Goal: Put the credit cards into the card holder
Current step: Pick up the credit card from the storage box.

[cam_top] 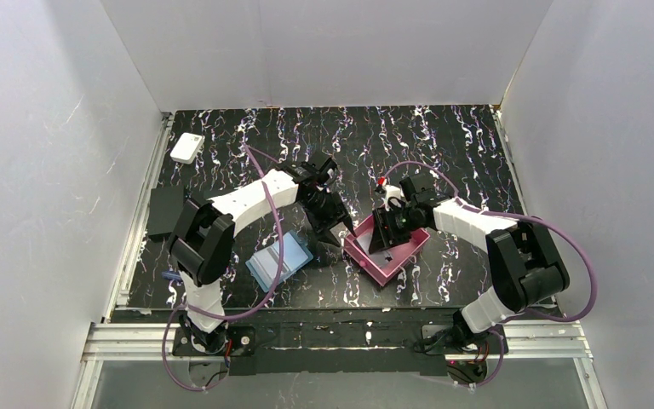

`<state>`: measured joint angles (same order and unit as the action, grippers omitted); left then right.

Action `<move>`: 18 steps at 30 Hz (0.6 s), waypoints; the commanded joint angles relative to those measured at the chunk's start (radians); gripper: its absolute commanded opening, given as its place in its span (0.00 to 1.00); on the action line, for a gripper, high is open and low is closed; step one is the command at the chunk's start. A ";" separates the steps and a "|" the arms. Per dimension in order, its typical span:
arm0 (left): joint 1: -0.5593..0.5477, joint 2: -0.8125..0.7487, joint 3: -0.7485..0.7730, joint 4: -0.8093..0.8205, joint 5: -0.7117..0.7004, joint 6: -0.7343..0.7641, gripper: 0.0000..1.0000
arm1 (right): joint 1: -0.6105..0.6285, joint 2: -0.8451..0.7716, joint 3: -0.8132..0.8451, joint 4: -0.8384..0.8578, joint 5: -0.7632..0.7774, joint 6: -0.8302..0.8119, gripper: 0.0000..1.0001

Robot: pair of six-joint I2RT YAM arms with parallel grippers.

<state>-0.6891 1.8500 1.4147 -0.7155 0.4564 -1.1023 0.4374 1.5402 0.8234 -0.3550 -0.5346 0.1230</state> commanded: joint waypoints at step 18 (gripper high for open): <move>-0.001 0.019 0.030 -0.030 0.026 -0.005 0.49 | 0.008 -0.049 0.020 -0.034 0.114 -0.025 0.55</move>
<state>-0.6891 1.8744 1.4151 -0.7158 0.4618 -1.1049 0.4423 1.5284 0.8207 -0.3328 -0.5297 0.1444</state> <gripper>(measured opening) 0.487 0.534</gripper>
